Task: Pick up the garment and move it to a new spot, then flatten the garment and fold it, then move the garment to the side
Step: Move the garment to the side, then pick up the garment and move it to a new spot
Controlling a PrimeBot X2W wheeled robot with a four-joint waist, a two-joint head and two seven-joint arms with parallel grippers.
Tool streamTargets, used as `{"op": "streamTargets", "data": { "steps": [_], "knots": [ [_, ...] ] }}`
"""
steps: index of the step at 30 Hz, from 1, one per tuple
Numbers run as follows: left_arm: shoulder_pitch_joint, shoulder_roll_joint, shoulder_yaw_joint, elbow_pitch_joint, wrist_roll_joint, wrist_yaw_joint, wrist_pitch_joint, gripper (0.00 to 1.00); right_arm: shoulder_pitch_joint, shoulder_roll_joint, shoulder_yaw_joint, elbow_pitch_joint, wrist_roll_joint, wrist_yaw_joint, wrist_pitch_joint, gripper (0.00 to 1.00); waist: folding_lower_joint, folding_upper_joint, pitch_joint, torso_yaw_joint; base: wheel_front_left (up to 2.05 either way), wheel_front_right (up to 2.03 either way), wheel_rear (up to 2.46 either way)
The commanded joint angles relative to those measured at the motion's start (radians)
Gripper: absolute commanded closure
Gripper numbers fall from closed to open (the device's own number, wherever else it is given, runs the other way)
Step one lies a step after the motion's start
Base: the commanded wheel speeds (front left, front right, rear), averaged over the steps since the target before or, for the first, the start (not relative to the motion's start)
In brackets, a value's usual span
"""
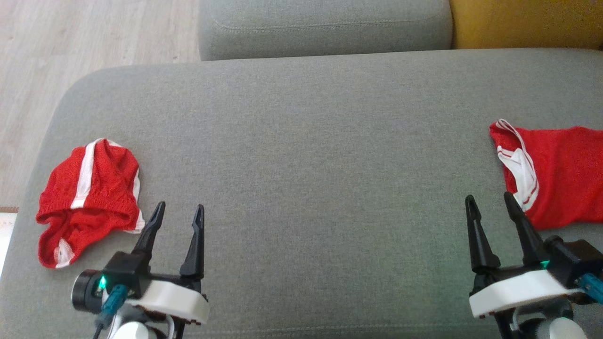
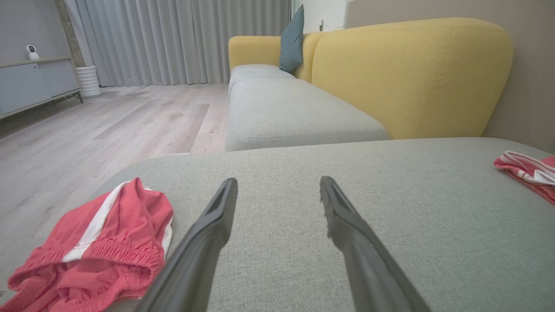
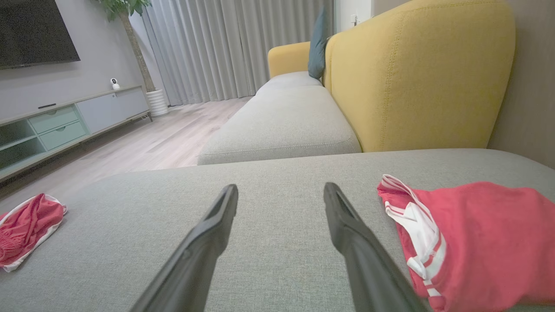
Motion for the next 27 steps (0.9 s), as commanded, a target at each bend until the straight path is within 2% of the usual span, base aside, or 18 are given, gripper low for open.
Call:
{"op": "streamTargets", "data": {
  "steps": [1, 16, 20, 26, 27],
  "knots": [
    [-0.036, 0.018, 0.036, -0.038, 0.004, 0.005, -0.012, 0.00, -0.017, -0.005, 0.019, -0.041, 0.005, 0.003, 0.001, 0.00, 0.0001, -0.0001, 0.000, 0.000, 0.00, 0.00, 0.00],
    [-0.054, 0.025, 0.028, -0.042, 0.000, 0.014, -0.012, 0.00, -0.023, -0.005, 0.006, -0.045, -0.001, 0.003, 0.001, 0.00, 0.0001, -0.0001, 0.012, 0.012, 0.00, 0.00, 0.00],
    [-0.072, 0.023, 0.025, -0.047, 0.000, 0.011, -0.012, 0.00, -0.023, -0.005, -0.006, -0.056, -0.009, 0.003, 0.004, 0.00, 0.0001, -0.0001, 0.025, 0.048, 0.00, 0.00, 0.00],
    [-0.118, 0.006, 0.017, -0.042, 0.001, -0.002, -0.012, 0.00, -0.031, -0.005, -0.008, -0.079, -0.028, 0.003, 0.020, 0.00, 0.0001, -0.0001, 0.042, 0.149, 0.00, 0.00, 0.00],
    [-0.118, 0.006, 0.017, -0.042, 0.001, -0.002, -0.012, 0.00, -0.031, -0.005, -0.008, -0.079, -0.028, 0.003, 0.020, 0.00, 0.0001, -0.0001, 0.042, 0.149, 0.00, 0.00, 0.00]
  ]
}}
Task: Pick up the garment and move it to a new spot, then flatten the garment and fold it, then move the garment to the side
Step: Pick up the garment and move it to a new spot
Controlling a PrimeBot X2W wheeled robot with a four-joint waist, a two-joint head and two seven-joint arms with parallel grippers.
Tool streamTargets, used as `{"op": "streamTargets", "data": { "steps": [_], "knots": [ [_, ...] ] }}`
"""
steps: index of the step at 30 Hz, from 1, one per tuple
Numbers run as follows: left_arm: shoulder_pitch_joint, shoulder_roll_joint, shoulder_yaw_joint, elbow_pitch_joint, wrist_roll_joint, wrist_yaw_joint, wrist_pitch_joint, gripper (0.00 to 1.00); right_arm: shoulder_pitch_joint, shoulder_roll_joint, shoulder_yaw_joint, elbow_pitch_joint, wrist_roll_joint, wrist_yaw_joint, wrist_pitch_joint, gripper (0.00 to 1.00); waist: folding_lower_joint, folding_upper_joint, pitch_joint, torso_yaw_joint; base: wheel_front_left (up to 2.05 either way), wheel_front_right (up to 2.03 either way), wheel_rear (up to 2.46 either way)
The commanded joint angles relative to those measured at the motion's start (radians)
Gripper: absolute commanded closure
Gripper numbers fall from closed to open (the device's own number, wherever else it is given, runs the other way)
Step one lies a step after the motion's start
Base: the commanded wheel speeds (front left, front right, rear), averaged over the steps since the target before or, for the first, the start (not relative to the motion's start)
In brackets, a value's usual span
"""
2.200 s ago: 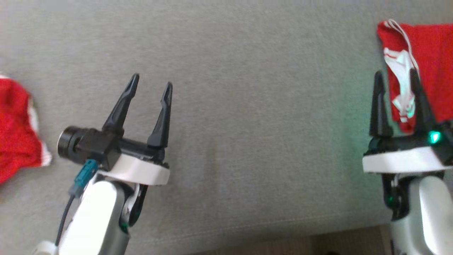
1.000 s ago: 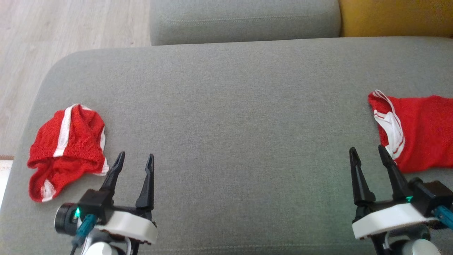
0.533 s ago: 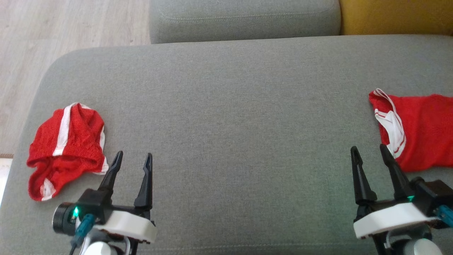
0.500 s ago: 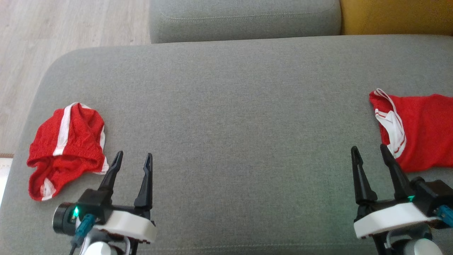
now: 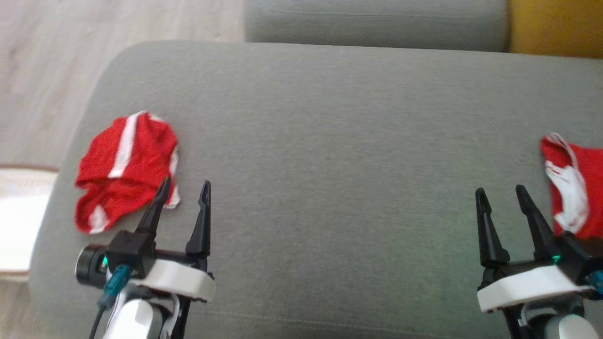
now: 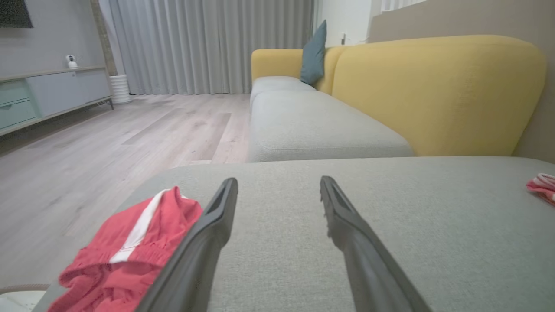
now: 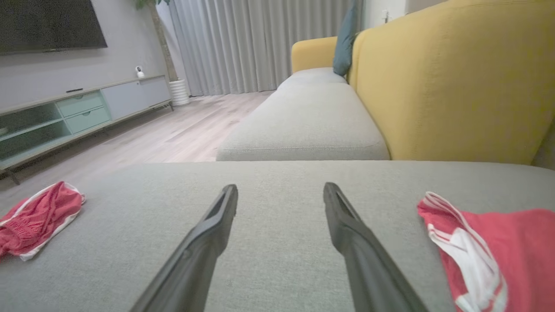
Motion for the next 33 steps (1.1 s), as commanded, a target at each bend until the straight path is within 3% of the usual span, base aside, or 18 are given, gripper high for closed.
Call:
{"op": "streamTargets", "data": {
  "steps": [1, 9, 16, 26, 33],
  "knots": [
    [-0.058, 0.004, 0.037, -0.026, 0.003, -0.003, -0.012, 0.00, -0.032, -0.006, 0.023, -0.044, -0.008, 0.003, 0.006, 0.00, 0.0000, 0.0000, 0.011, 0.060, 0.00, 0.00, 0.00],
    [-0.080, -0.017, 0.055, -0.012, 0.008, -0.010, -0.012, 0.00, -0.045, -0.006, 0.043, -0.065, -0.024, 0.003, 0.029, 0.00, 0.0000, 0.0000, 0.011, 0.211, 0.00, 0.00, 0.00],
    [-0.071, -0.023, 0.079, -0.013, 0.013, -0.022, -0.012, 0.00, -0.050, -0.006, 0.055, -0.075, -0.026, 0.003, 0.042, 0.00, 0.0000, 0.0000, 0.011, 0.287, 0.00, 0.00, 0.00],
    [-0.074, -0.043, 0.102, -0.017, 0.013, -0.052, -0.012, 0.00, -0.065, -0.006, 0.061, -0.090, -0.026, 0.003, 0.054, 0.00, 0.0000, 0.0000, 0.049, 0.299, 0.00, 0.00, 0.00],
    [-0.184, -0.066, 0.127, 0.039, -0.002, -0.091, -0.012, 0.00, -0.118, -0.006, 0.070, -0.135, -0.058, 0.003, 0.096, 0.00, 0.0000, 0.0000, 0.188, 0.262, 0.00, 0.00, 0.00]
  ]
}}
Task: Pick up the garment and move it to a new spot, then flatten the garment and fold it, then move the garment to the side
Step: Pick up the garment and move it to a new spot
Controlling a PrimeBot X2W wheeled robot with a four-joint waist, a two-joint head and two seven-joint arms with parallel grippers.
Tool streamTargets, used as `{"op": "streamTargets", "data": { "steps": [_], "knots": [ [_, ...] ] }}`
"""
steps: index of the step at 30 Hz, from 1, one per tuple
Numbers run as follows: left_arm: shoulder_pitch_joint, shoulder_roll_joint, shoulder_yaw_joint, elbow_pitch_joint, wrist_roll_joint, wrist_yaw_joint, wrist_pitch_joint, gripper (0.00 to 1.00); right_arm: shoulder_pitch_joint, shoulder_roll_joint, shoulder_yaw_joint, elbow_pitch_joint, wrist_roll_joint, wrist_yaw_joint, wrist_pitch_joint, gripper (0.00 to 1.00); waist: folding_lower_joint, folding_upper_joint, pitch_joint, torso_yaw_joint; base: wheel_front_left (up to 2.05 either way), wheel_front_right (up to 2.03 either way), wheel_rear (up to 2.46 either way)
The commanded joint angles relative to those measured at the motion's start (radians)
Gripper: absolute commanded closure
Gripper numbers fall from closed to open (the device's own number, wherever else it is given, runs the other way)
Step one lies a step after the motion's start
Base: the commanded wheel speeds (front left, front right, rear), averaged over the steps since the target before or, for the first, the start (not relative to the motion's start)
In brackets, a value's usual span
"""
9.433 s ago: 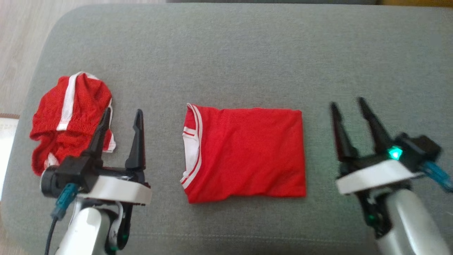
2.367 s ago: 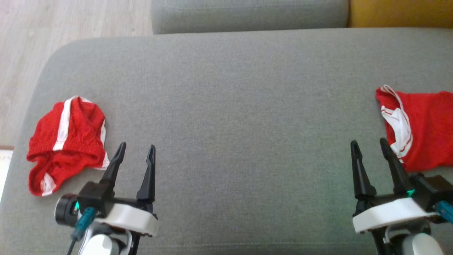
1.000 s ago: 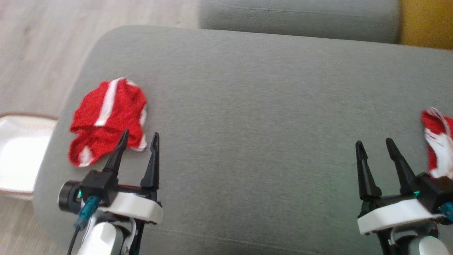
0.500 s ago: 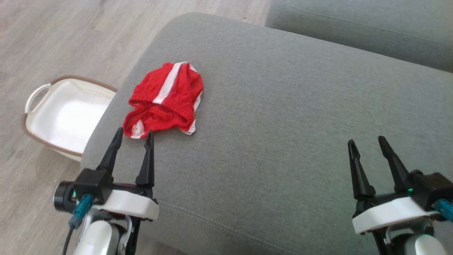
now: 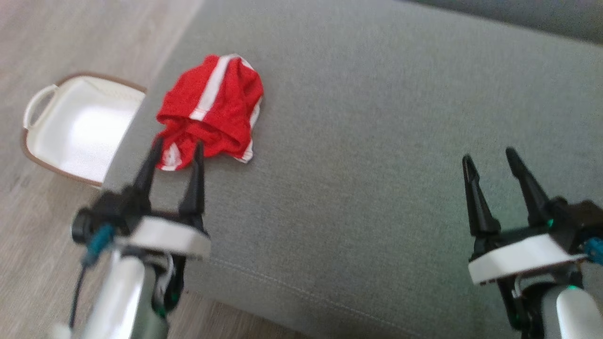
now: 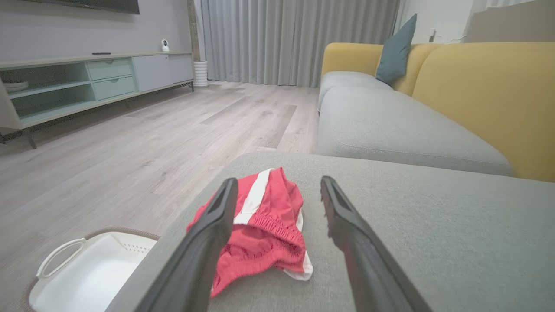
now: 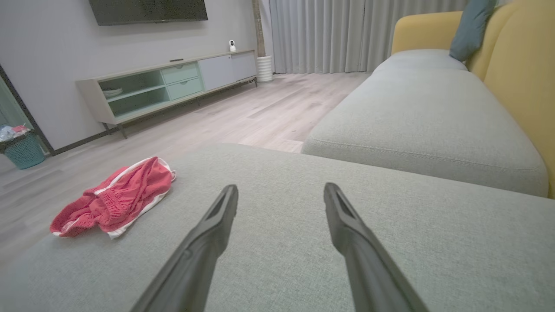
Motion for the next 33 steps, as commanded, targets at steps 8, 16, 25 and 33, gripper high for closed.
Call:
{"op": "streamTargets", "data": {
  "steps": [8, 16, 25, 33],
  "knots": [
    [-0.335, -0.001, 0.083, 0.312, -0.101, -0.086, 0.001, 0.00, -0.119, -0.005, 0.027, -0.108, -0.073, 0.003, 0.059, 0.00, 0.0000, -0.0001, 0.248, -0.059, 0.00, 0.00, 0.00],
    [-0.577, 0.030, 0.067, 0.682, -0.210, -0.133, 0.135, 0.00, -0.168, -0.006, 0.037, -0.111, -0.088, 0.003, 0.065, 0.00, 0.0000, -0.0001, 0.322, -0.082, 0.00, 0.00, 0.00],
    [-0.663, 0.084, -0.004, 0.831, -0.256, -0.137, 0.124, 1.00, -0.178, -0.006, 0.030, -0.072, -0.071, 0.003, 0.031, 0.00, 0.0000, -0.0001, 0.290, -0.107, 0.00, 0.00, 0.00],
    [-0.579, 0.116, 0.016, 0.709, -0.201, -0.073, -0.009, 1.00, -0.142, -0.006, 0.023, -0.024, -0.038, 0.003, -0.019, 0.00, 0.0000, -0.0001, 0.152, -0.121, 0.00, 0.00, 0.00]
  ]
}}
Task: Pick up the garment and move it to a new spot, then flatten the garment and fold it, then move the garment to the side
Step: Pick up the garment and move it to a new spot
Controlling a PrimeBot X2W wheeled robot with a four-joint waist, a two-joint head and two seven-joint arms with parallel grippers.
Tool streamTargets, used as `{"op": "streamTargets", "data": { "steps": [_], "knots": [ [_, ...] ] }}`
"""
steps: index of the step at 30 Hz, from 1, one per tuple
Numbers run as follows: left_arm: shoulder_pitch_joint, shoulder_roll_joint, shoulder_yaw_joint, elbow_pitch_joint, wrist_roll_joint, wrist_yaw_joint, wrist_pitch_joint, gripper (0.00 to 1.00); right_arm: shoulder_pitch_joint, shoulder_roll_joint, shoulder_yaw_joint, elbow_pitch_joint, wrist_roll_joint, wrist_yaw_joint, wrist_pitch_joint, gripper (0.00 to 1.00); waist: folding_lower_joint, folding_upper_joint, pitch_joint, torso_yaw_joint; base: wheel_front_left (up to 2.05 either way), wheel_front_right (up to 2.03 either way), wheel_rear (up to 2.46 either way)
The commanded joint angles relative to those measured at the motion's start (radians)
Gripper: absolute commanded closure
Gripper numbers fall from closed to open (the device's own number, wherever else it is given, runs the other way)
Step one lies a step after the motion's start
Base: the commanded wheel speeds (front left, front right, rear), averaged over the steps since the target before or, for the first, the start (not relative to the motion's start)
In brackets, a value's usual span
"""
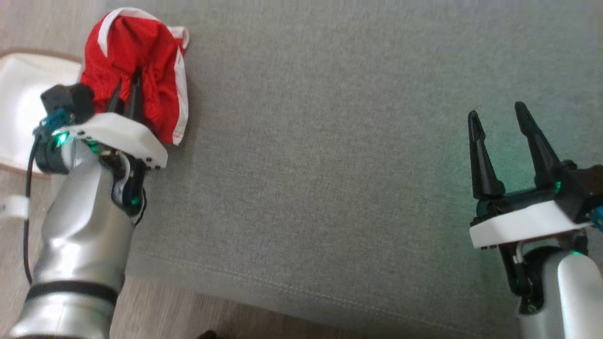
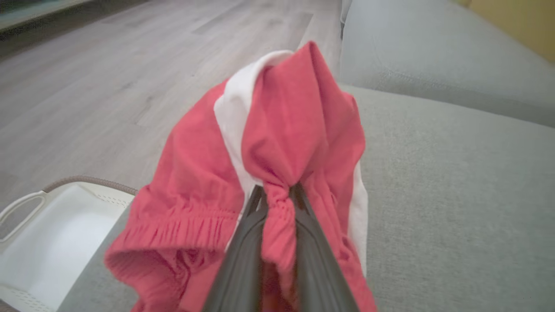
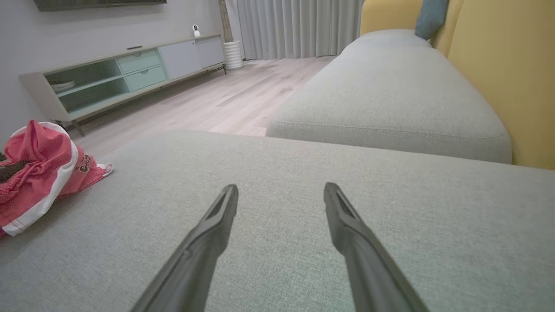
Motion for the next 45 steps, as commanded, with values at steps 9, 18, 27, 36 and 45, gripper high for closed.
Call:
{"op": "streamTargets", "data": {
  "steps": [9, 18, 27, 36, 45],
  "knots": [
    [0.295, 0.053, 0.074, -0.494, 0.092, 0.093, -0.013, 1.00, 0.079, -0.002, 0.018, 0.009, 0.060, 0.003, -0.049, 0.00, 0.0000, 0.0000, -0.233, -0.033, 0.00, 0.00, 0.00],
    [0.477, 0.059, 0.010, -0.792, 0.123, 0.126, 0.074, 1.00, 0.122, -0.002, 0.035, 0.017, 0.100, 0.003, -0.060, 0.00, 0.0000, 0.0000, -0.294, -0.125, 0.00, 0.00, 0.00],
    [0.473, 0.028, -0.083, -0.820, 0.133, 0.093, 0.125, 1.00, 0.113, -0.002, 0.053, 0.017, 0.123, 0.003, -0.066, 0.00, 0.0000, 0.0000, -0.248, -0.291, 0.00, 0.00, 0.00],
    [0.356, -0.019, -0.187, -0.671, 0.163, 0.022, 0.108, 1.00, 0.093, -0.002, 0.059, 0.035, 0.140, 0.003, -0.095, 0.00, 0.0000, 0.0000, -0.147, -0.465, 0.00, 0.00, 0.00],
    [0.301, -0.048, -0.259, -0.505, 0.174, -0.013, 0.067, 0.00, 0.074, -0.002, 0.068, 0.059, 0.163, 0.003, -0.132, 0.00, 0.0000, 0.0000, -0.100, -0.526, 0.00, 0.00, 0.00]
  ]
}}
